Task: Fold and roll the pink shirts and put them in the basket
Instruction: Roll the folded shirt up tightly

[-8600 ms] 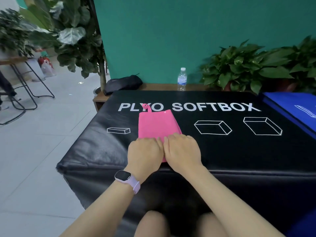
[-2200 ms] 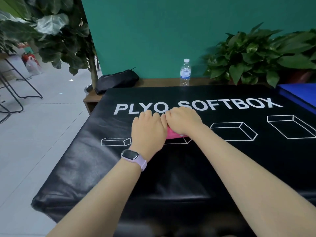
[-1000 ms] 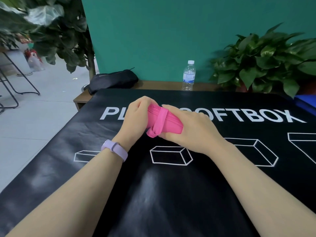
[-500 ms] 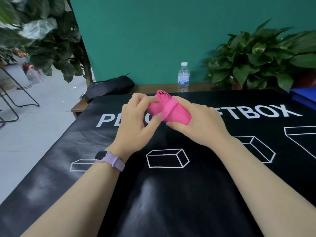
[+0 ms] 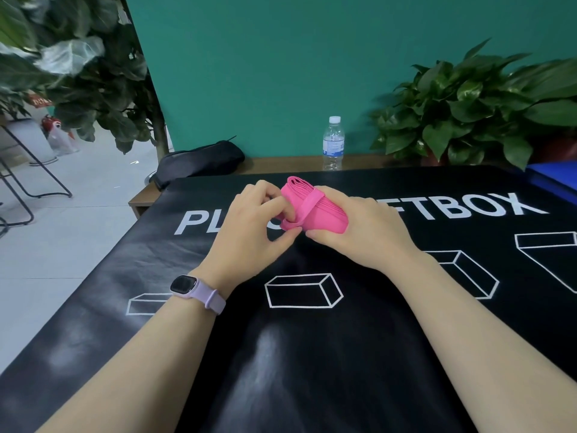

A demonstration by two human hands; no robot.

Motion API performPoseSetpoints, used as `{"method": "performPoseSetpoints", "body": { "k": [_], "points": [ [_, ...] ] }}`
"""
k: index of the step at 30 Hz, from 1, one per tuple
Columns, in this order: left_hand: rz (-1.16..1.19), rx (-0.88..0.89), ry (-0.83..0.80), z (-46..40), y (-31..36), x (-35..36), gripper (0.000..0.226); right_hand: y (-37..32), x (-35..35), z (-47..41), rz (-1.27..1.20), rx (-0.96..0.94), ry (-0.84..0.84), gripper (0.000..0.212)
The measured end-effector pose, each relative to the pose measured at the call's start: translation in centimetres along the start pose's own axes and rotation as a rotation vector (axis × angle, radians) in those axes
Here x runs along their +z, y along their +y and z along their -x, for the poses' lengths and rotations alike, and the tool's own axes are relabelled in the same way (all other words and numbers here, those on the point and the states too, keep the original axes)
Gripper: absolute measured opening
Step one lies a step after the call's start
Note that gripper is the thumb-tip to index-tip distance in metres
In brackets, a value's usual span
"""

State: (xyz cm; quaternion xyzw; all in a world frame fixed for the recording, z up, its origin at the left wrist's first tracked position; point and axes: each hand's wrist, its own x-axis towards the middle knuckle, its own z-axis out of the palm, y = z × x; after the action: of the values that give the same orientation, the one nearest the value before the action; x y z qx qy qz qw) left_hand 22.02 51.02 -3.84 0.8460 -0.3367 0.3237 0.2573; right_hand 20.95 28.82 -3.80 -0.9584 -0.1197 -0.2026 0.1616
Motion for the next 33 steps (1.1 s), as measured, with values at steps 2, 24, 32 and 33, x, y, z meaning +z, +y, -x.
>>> {"method": "performPoseSetpoints", "body": {
  "k": [2, 24, 32, 33],
  "points": [
    [0.082, -0.055, 0.018, 0.1, 0.1, 0.1, 0.016, 0.2, 0.1, -0.1, 0.021, -0.004, -0.008, 0.074],
    [1.215, -0.872, 0.063, -1.0, -1.5, -1.5, 0.023, -0.7, 0.0, 0.2, 0.034, -0.175, -0.054, 0.083],
    [1.252, -1.002, -0.012, -0.8, -1.8, -1.8, 0.025, -1.6, -0.4, 0.3, 0.121, -0.261, -0.057, 0.083],
    [1.249, -1.006, -0.011, -0.8, -1.8, -1.9, 0.027, -1.7, -0.5, 0.3, 0.133, -0.277, -0.045, 0.082]
  ]
}}
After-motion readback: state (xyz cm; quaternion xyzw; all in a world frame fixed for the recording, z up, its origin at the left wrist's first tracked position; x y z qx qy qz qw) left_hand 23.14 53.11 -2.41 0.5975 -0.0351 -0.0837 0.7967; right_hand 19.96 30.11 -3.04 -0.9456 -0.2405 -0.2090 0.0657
